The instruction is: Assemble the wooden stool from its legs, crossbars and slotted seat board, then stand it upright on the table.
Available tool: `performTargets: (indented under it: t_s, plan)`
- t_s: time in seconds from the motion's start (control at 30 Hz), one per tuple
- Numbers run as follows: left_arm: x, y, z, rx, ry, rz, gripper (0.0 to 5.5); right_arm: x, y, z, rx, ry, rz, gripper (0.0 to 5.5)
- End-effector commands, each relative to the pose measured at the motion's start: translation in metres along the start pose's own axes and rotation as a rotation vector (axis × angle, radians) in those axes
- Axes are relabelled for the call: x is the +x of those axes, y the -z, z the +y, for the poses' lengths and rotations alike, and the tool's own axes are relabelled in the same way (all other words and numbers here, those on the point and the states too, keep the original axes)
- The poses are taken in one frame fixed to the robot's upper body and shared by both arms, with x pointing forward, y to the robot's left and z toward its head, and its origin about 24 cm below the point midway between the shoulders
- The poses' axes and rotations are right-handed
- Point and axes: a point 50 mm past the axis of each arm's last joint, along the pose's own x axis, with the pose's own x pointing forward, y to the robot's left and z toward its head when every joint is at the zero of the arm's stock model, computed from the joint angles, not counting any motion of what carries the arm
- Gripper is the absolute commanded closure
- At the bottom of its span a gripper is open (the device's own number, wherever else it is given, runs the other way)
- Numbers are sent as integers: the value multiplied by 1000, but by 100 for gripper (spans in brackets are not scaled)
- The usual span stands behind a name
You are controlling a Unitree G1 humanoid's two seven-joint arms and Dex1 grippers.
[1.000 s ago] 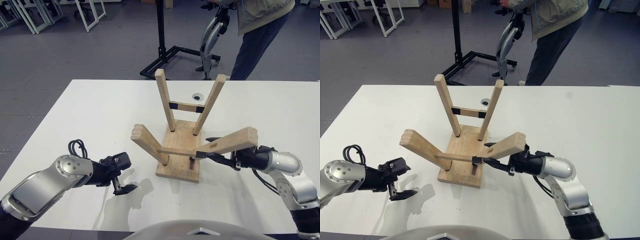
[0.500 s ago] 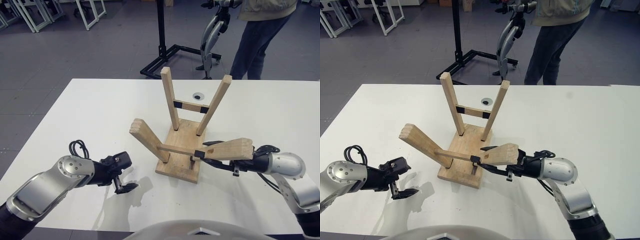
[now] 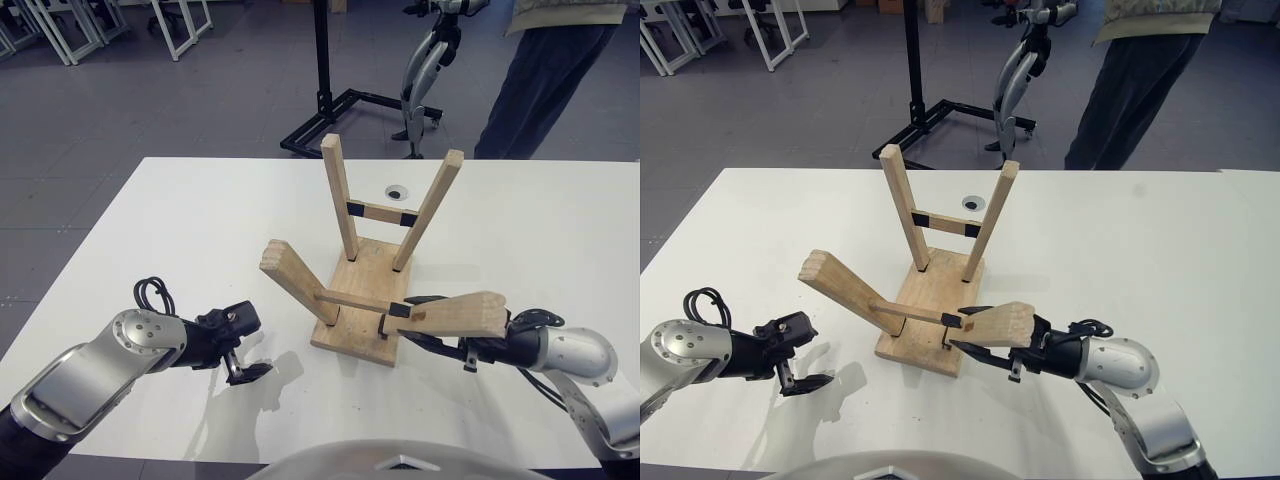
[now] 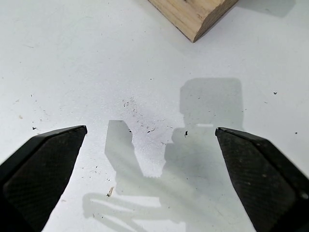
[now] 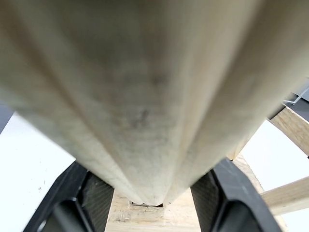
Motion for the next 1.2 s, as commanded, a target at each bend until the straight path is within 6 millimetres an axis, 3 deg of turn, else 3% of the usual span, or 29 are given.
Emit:
performTargets:
  t_s: [0.03,0.3,0.53,0.97,1.07,1.2]
  plan:
    - [0,-1,3,10,-16,-1,56,-5,7,7,46,-4,41,347]
    - [0,1,2,12,-20,5,56,-10,15,10,63,-12,70,347]
    - [2,-2,2,25,-14,0,56,-1,30,3,150,0,132,347]
    - [6,-3,-6,4,-7,-18,56,7,28,-10,195,-45,349,347]
    - [8,-4,-7,0,-7,-21,56,8,33,-10,207,-70,388,347]
    - [9,-6,-7,0,-8,-29,56,3,53,-4,218,-133,587,347]
